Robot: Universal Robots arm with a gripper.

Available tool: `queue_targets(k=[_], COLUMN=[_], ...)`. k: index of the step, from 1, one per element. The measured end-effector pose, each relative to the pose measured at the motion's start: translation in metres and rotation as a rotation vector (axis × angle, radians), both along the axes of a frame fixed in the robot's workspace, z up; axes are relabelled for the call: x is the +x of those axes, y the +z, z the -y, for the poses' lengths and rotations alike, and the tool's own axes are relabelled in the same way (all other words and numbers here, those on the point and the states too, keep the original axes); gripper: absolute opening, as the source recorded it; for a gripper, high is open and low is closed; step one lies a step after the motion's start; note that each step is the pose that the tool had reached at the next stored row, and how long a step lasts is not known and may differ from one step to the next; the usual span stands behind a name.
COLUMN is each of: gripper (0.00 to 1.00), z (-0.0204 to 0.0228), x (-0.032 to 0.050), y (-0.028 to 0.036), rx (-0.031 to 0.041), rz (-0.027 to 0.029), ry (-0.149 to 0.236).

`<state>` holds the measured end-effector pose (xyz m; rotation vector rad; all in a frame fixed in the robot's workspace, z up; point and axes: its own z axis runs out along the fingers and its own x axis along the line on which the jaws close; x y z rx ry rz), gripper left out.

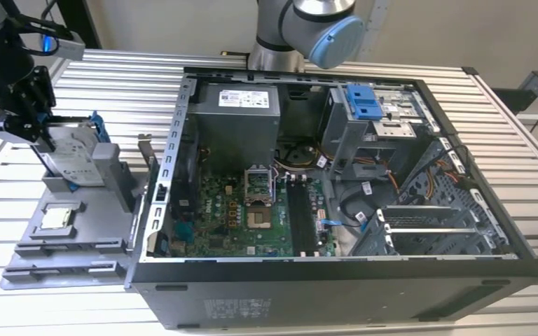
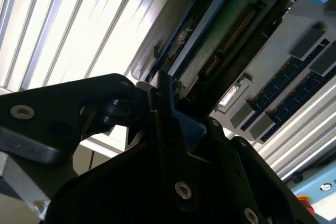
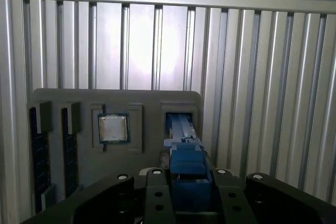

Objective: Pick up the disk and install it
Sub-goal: 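Pick up the disk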

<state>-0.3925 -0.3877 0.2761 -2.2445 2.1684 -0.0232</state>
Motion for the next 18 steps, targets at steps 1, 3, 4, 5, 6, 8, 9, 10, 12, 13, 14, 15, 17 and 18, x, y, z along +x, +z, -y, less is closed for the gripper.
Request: queue_targets(k=[1, 3, 4, 5, 6, 8, 9, 10, 12, 13, 14, 15, 17, 18], gripper=[0.00, 0.00, 0.00, 0.00, 0.00, 0.00, 0.00, 0.00, 0.00, 0.00, 0.00, 0.00, 0.00, 0.00], z=[0.0000, 0.0000, 0.0000, 0.0000, 0.0000, 0.0000, 0.0000, 0.0000, 0.0000, -0.0001, -0.0001, -0.0001, -0.0001, -0.0001], x=[0.0000, 0.0000, 0.0000, 0.0000, 0.0000, 0.0000, 0.0000, 0.0000, 0.0000, 0.0000, 0.0000, 0.0000, 0.0000, 0.0000], y=[0.0001, 0.0001, 0.0001, 0.0002, 0.0001, 0.0002, 0.0002, 0.0003, 0.0024, 0.0039, 0.0056, 0.0067, 0.0078, 0.0083], rx=[-0.0001, -0.0001, -0.0001, -0.0001, -0.0001, -0.0001, -0.0001, -0.0002, -0.0002, -0.0001, -0.0002, -0.0002, 0.0000, -0.0001], rz=[-0.0001, -0.0001, -0.0001, -0.0002, -0.0001, -0.0001, -0.0002, -0.0002, -0.0003, -0.0001, -0.0003, -0.0003, 0.0000, -0.0001], ry=[0.000, 0.000, 0.000, 0.000, 0.000, 0.000, 0.000, 0.000, 0.000, 0.000, 0.000, 0.000, 0.000, 0.000])
